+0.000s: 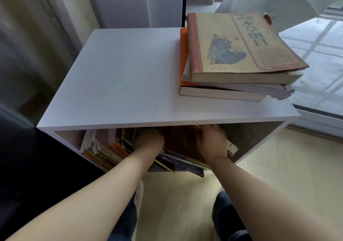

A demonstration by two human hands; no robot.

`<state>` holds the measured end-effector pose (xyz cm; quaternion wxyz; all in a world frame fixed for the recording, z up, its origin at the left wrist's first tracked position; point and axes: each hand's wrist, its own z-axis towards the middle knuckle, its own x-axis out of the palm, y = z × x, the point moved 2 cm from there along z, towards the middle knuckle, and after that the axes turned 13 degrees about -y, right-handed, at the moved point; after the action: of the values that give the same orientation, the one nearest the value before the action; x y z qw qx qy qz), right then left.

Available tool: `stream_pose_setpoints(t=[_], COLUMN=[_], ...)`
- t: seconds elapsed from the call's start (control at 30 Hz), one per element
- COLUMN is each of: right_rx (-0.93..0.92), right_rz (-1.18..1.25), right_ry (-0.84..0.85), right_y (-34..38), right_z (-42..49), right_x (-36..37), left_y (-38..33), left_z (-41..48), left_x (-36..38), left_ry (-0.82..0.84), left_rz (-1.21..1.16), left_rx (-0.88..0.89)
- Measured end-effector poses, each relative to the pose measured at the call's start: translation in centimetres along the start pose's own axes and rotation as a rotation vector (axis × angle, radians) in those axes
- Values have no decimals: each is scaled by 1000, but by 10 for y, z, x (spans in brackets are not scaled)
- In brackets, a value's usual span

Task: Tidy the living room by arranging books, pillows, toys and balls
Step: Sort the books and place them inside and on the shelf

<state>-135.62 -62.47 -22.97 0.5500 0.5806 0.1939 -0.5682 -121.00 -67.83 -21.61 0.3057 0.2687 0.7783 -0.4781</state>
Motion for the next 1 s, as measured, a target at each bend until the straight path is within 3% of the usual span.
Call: stream_pose_setpoints(t=[0.13, 0.23, 0.33, 0.43, 0.53, 0.6, 0.7, 0.8, 0.9, 1.0], right_rx=[-29, -68, -62, -50, -25, 12, 59, 132, 210, 485], right_rz=[21, 20, 67, 113, 156, 177, 130, -18, 98, 373], right_ry=[201, 374, 337, 291, 258, 257, 297, 373, 493, 329], right_y=[-13, -14, -13, -14, -20, -27, -44, -60, -66, -79], right_z=[-4, -19, -27, -25, -24, -26, -29, -29, -28, -36], right_x=[27, 51, 70, 77, 83, 84, 82, 77, 71, 63], left_y=[-3, 8, 30, 45, 36, 22, 8, 8, 5, -4], left_z=[7, 1, -6, -12, -15, -10, -1, 5, 15, 19], left_x=[5, 5, 3, 10, 22, 28, 22, 13, 23, 37], left_ry=[42, 123, 278, 390, 395, 334, 87, -132, -7, 228], left_rz=[37, -186, -372, -365, -265, -139, -66, -101, -99, -26], left_rx=[-67, -238, -480, -561, -436, -169, 140, 208, 173, 21])
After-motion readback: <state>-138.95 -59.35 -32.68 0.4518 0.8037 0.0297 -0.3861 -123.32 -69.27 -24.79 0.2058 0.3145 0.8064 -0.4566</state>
